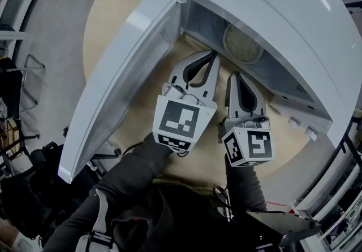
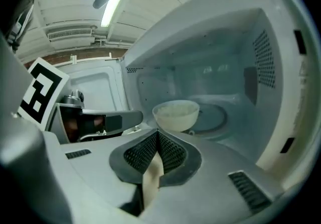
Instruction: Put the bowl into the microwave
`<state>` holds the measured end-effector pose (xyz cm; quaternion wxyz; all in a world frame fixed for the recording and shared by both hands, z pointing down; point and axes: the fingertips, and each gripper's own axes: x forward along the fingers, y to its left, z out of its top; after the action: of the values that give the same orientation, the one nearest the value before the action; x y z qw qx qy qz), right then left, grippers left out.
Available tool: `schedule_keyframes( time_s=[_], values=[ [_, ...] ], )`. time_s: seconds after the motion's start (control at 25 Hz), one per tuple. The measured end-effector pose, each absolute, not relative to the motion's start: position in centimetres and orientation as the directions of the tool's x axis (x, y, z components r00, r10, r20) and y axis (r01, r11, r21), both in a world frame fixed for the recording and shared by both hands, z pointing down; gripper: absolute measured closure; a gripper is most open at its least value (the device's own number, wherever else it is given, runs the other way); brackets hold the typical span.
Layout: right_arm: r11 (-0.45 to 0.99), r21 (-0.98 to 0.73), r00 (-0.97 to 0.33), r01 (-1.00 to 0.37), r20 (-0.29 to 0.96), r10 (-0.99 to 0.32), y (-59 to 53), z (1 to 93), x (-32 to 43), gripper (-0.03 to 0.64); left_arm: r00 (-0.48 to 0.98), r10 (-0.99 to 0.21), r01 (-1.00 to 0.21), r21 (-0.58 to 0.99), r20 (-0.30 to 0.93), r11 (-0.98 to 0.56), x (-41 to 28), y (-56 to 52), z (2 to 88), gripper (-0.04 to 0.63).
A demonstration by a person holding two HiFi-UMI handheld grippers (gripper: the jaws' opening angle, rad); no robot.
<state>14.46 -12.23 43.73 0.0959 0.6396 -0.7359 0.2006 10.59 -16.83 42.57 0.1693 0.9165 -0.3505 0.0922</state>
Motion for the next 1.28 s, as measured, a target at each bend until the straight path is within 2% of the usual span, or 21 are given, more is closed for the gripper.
schedule_keyframes(
  time_s=[0.28,0.72,1.04,1.28],
  values=[
    [0.095,-0.228,-0.187,-0.969,0.428,-0.884,-15.1,45.2,15.3,0.609,0.775,-0.539,-0.622,0.255,0.330,-0.740,13.1,-18.3,44.3,0.586],
    [0.072,-0.252,-0.172,-0.965,0.402,-0.899,-18.7,44.0,17.3,0.609,0.777,-0.529,-0.617,0.251,0.340,-0.746,16.7,-21.8,44.5,0.586],
    [0.092,-0.272,-0.194,-0.958,0.379,-0.905,-18.6,43.0,17.2,0.607,0.750,-0.542,-0.650,0.272,0.381,-0.709,16.3,-21.9,44.8,0.586],
    [0.152,-0.277,-0.249,-0.949,0.360,-0.899,-13.1,41.9,13.2,0.607,0.732,-0.563,-0.665,0.225,0.384,-0.712,11.7,-16.3,44.0,0.586]
  ],
)
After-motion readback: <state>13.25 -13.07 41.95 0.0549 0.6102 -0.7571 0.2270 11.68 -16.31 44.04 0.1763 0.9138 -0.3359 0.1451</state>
